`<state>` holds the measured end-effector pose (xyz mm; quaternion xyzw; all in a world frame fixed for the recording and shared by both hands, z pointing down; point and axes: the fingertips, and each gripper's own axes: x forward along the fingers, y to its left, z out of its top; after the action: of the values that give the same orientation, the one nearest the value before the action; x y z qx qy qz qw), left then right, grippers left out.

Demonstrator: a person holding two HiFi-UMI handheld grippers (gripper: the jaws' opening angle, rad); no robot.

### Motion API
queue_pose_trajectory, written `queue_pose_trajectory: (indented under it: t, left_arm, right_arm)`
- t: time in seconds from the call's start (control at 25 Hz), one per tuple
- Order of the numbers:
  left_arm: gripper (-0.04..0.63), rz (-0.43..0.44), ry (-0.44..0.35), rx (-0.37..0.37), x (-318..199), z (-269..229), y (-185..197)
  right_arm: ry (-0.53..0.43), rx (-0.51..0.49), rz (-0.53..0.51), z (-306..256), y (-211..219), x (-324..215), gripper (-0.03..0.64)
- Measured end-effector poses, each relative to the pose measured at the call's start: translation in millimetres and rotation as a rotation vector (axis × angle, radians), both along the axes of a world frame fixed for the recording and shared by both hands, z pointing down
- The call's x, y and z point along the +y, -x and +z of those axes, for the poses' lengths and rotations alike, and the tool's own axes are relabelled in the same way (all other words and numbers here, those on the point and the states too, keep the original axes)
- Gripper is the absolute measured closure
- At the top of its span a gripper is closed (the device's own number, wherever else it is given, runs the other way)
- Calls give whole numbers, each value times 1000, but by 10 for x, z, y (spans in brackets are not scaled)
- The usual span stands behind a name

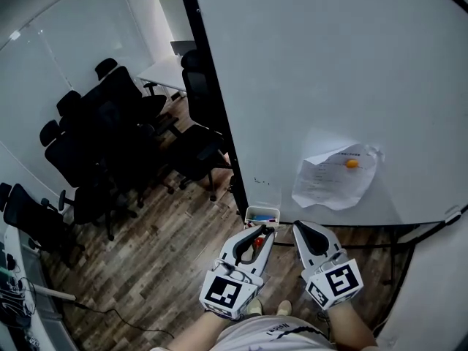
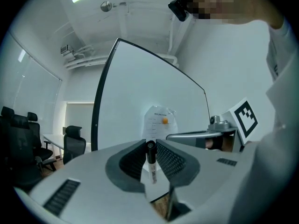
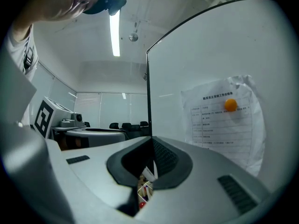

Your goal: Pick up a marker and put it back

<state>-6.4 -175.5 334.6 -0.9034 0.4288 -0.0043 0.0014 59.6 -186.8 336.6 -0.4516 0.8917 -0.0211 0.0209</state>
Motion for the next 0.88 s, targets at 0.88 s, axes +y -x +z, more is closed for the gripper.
queue_pose_trajectory:
  t: [0.88]
  left_arm:
    - [520, 41, 46, 58, 12, 48, -117]
  right_arm:
    - [-7, -1, -6, -45, -21, 16, 604]
